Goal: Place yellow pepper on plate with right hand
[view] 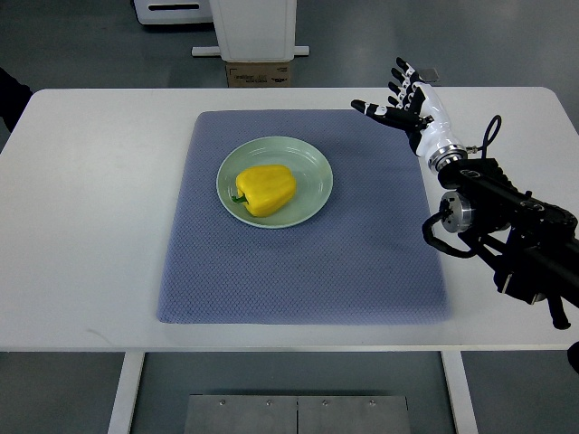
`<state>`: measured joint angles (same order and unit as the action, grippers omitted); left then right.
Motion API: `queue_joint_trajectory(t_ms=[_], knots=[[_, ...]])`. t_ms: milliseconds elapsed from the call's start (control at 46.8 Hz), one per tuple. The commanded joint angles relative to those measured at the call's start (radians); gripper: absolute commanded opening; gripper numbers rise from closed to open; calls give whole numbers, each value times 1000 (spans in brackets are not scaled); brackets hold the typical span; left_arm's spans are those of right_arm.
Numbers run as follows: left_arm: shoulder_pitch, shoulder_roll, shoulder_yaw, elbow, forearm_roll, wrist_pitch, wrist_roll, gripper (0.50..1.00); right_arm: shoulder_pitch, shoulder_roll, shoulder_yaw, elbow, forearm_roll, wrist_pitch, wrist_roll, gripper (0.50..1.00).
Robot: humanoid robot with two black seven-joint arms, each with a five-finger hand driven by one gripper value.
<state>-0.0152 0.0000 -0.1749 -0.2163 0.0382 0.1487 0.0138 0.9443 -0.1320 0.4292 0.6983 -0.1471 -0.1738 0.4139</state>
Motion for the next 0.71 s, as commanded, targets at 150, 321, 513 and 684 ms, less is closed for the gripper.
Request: queue_joint_trajectory(t_ms=[150, 321, 513, 684], knots=[[0, 0, 0, 0, 0, 0, 0, 1000, -58, -27, 164, -5, 124, 59, -40, 1000], [0, 0, 0, 0, 0, 0, 0, 1000, -82, -28, 221, -85, 152, 100, -57, 1000], [0, 0, 0, 0, 0, 0, 0, 1000, -102, -28, 255, -108, 234, 125, -70, 1000], [0, 0, 0, 0, 0, 0, 0, 1000, -133, -28, 253, -108, 248, 125, -70, 1000]])
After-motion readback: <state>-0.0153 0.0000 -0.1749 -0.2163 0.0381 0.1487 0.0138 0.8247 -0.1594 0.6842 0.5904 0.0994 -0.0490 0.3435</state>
